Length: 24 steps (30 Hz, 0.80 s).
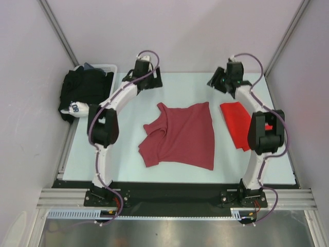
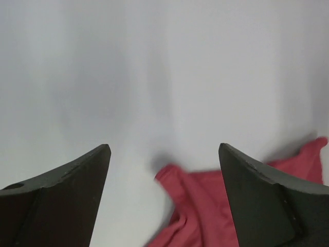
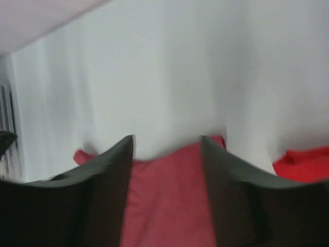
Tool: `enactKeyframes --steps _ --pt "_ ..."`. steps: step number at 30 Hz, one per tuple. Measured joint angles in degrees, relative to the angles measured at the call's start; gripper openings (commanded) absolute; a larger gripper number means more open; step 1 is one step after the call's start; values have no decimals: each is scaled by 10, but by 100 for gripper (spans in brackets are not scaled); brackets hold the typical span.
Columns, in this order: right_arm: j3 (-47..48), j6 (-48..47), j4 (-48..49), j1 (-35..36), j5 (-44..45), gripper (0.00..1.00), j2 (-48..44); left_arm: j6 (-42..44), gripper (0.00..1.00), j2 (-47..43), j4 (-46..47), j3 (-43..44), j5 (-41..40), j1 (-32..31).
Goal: Fold and stack the tank tops
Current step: Flatten the tank top out
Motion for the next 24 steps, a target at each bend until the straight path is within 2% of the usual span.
enactKeyframes --steps 1,2,3,7,12,18,24 --pt "-46 3 15 -1 -3 48 -25 0 91 -26 4 -42 -8 2" --pt "-94 7 19 -3 -9 41 -54 0 90 -56 10 -88 -13 3" --pt "-131 11 22 -4 -16 40 -78 -1 89 -87 17 -141 -16 3" --pt "-290 15 24 4 -34 43 -194 -11 89 -193 15 -294 -17 1" --pt "-420 13 9 45 -25 43 -328 -33 82 -300 24 -438 -1 -2" --pt "-531 15 -19 85 -7 48 -461 -57 70 -321 39 -522 27 -2" --pt "-592 53 -59 151 35 52 -506 -72 61 -297 53 -541 43 -3"
